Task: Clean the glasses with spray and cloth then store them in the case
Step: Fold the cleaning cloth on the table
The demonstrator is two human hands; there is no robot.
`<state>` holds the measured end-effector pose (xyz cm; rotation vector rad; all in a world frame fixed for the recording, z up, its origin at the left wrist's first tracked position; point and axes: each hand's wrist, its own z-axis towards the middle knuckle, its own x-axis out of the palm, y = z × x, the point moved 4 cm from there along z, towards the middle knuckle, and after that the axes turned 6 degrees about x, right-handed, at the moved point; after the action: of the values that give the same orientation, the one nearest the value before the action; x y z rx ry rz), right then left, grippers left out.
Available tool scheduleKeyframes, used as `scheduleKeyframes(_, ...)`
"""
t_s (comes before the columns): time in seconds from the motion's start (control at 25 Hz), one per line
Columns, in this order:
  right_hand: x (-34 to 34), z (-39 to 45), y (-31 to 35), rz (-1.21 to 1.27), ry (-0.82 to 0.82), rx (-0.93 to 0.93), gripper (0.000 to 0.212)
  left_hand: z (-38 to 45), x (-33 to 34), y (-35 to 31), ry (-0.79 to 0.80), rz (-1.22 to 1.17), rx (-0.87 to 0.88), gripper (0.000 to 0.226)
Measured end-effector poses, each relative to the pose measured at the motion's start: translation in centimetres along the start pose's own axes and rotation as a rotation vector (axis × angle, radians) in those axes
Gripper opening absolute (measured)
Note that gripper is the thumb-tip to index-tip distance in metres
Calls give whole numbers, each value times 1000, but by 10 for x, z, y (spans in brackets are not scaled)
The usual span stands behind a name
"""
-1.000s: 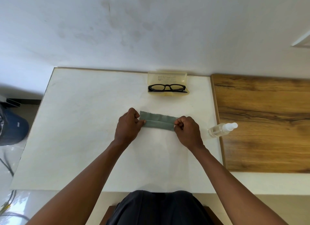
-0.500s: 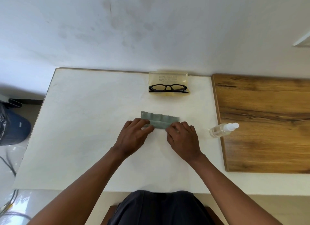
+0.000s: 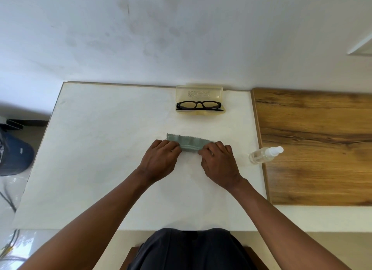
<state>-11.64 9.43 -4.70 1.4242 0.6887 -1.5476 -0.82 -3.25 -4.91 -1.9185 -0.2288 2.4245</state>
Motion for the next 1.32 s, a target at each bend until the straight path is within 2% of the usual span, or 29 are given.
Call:
scheduleKeyframes(0.16, -2, 6, -7, 243, 47, 64, 19, 4, -4, 5, 30, -324, -183, 13)
scheduleKeyframes(0.36, -6, 18, -21, 597, 162, 344, 8, 12, -8, 20, -35, -627, -631, 4)
scheduleKeyframes(0.52, 1, 22, -30, 677, 191, 586, 10, 12, 0, 25, -14, -647, -806, 6)
scheduleKeyframes(0.64, 6, 25, -32, 655, 204, 677, 8, 13, 4, 27, -3, -608, -866, 8)
scheduleKeyframes(0.84, 12, 27, -34, 549, 182, 697, 7, 10, 4, 26, -32, -557, -974, 15)
scheduleKeyframes(1.0, 14, 27, -31, 503, 145, 712, 7, 13, 5, 27, 101, -514, -1034, 28)
scheduleKeyframes(1.16, 10, 23, -21, 439, 99, 676, 12, 16, 6, 24, 251, -492, -1017, 28)
scheduleKeyframes(1.24, 5, 19, -12, 368, -19, 604, 17, 19, 1, 21, 216, -527, -989, 24)
scheduleKeyframes(1.32, 3, 14, 1, 190, -134, 432, 26, 20, -7, 19, 129, -619, -1013, 23)
